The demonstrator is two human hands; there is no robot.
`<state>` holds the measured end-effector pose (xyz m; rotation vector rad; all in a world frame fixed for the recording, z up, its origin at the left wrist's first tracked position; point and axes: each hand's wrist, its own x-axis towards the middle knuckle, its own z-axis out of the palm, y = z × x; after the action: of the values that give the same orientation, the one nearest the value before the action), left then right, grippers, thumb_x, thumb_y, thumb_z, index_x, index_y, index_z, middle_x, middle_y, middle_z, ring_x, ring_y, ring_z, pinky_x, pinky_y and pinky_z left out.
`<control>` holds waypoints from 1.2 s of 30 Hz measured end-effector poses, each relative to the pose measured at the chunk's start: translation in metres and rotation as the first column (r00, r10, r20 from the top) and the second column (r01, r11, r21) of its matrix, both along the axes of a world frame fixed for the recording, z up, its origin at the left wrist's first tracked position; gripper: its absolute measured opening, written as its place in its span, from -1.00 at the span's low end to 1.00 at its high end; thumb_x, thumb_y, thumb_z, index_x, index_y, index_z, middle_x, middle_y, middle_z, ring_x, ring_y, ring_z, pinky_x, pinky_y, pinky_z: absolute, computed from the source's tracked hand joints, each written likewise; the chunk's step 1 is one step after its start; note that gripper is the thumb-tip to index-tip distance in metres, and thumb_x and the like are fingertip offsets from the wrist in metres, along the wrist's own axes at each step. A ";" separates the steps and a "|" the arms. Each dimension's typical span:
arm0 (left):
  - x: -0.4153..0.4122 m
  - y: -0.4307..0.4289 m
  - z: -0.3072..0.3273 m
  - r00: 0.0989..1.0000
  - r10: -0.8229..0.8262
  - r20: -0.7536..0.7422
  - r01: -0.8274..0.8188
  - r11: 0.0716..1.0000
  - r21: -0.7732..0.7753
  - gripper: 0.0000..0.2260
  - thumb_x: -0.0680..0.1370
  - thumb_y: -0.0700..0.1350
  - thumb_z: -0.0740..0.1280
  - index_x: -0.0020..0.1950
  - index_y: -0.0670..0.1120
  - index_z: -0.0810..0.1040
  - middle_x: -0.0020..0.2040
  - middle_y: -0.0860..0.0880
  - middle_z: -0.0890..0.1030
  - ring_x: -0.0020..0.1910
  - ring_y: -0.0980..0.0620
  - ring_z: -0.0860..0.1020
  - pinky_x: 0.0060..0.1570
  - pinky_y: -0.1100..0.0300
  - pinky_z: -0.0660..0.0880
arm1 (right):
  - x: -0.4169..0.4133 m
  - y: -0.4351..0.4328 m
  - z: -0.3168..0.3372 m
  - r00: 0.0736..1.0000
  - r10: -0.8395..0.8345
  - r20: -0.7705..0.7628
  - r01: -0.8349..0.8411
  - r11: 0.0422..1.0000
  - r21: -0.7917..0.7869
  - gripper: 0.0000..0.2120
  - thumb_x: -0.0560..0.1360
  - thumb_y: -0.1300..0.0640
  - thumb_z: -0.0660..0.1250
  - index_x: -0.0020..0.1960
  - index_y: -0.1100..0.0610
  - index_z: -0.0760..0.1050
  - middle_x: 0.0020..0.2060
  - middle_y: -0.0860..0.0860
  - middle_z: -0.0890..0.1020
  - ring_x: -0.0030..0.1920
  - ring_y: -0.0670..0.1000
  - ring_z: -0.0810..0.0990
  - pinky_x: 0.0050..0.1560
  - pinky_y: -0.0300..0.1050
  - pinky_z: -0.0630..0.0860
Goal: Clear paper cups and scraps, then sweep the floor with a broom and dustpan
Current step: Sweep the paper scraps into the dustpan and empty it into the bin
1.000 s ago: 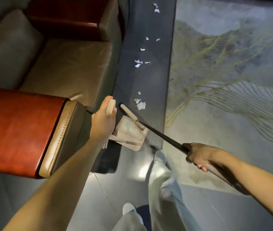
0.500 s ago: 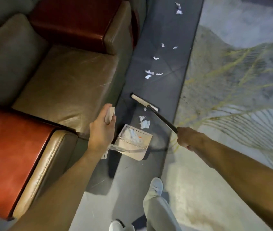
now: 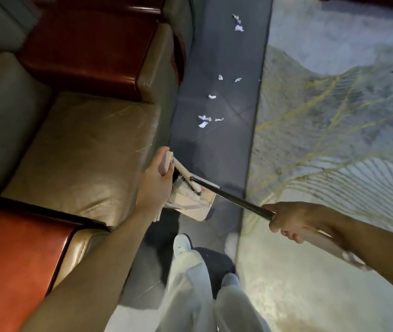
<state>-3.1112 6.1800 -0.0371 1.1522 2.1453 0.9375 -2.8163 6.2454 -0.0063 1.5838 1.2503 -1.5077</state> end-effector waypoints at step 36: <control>-0.093 0.466 -0.005 0.999 0.034 0.030 -0.033 0.999 -0.036 -0.69 0.58 -0.03 0.31 0.28 0.26 0.44 -0.13 0.07 0.55 -0.17 -0.05 0.56 -0.14 0.17 0.47 | -0.095 0.444 -0.030 0.937 0.342 -0.067 -0.340 0.939 0.047 -0.60 0.54 0.31 0.17 0.35 0.16 0.24 -0.49 0.10 0.43 -0.62 -0.04 0.42 -0.58 -0.22 0.42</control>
<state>-3.2040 6.6458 -0.0424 1.0813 2.1548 0.9221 -2.9111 6.6892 -0.0366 1.2591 1.5115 -1.3370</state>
